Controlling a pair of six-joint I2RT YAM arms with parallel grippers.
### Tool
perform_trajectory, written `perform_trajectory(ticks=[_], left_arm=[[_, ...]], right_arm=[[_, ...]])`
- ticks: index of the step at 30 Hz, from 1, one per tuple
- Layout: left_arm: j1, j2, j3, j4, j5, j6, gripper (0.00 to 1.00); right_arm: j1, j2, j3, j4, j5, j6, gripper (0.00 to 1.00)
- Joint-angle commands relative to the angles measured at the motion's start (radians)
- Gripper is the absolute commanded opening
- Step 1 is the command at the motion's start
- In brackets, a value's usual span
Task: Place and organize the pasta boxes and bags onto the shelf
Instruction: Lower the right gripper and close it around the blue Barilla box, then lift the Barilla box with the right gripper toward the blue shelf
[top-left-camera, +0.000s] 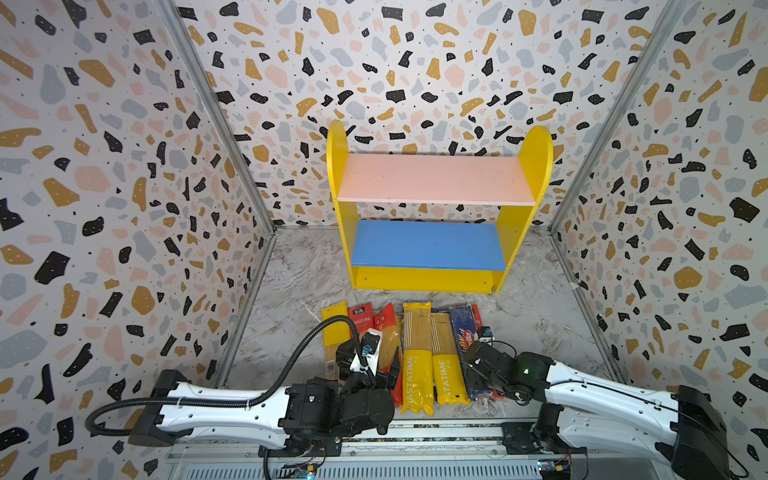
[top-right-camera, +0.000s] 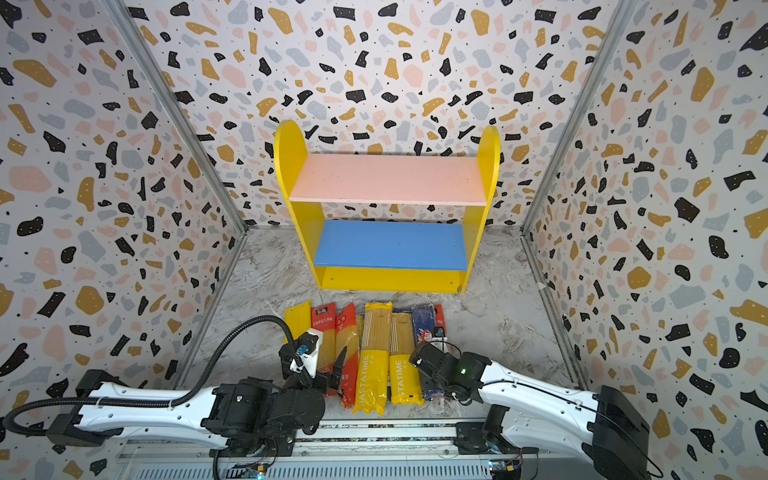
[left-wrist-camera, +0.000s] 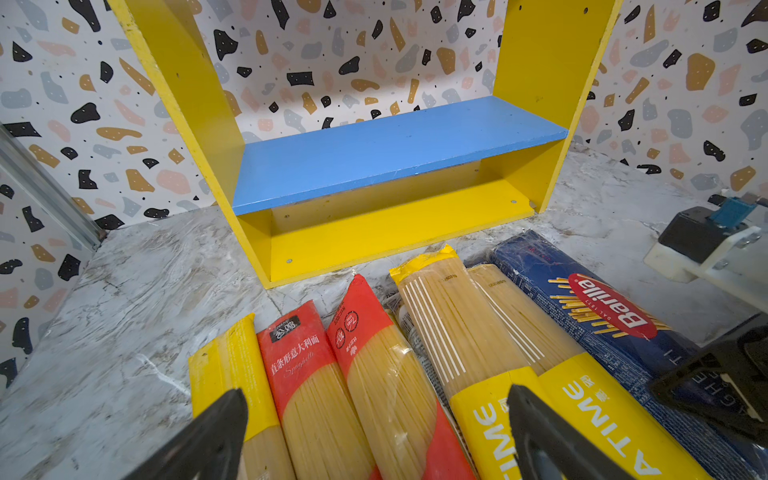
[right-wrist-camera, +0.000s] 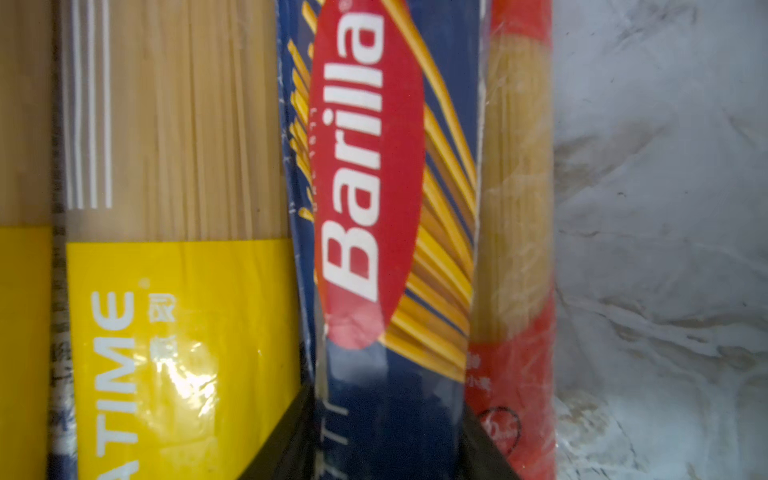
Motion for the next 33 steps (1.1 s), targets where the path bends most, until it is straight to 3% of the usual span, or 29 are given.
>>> perform_trajectory(ticks=[1, 5, 9, 11, 15, 20, 27, 33], left_arm=[[-0.005, -0.006, 0.028, -0.005, -0.022, 0.002, 0.96], [-0.006, -0.006, 0.032, -0.025, -0.019, -0.016, 0.96], [-0.006, -0.014, 0.028, -0.035, -0.025, -0.022, 0.96], [-0.006, -0.018, 0.025, -0.034, -0.026, -0.024, 0.96], [-0.006, -0.02, 0.025, -0.031, -0.026, -0.022, 0.96], [-0.006, -0.022, 0.031, -0.05, -0.033, -0.024, 0.96], [-0.005, -0.027, 0.055, -0.059, -0.056, -0.006, 0.97], [-0.005, -0.018, 0.079, -0.062, -0.063, 0.013, 0.97]], right_arm=[[-0.001, 0.053, -0.016, 0.07, -0.025, -0.013, 0.58], [-0.003, 0.093, -0.023, 0.107, -0.036, -0.027, 0.73], [-0.006, 0.145, -0.028, 0.135, -0.037, -0.036, 0.74], [-0.024, 0.185, -0.027, 0.143, -0.04, -0.045, 0.69], [-0.032, 0.222, -0.02, 0.156, -0.044, -0.058, 0.48], [-0.039, 0.15, -0.001, 0.125, -0.045, -0.071, 0.35], [-0.126, -0.064, -0.036, 0.175, -0.173, -0.12, 0.31], [-0.14, -0.15, -0.031, 0.192, -0.223, -0.136, 0.29]])
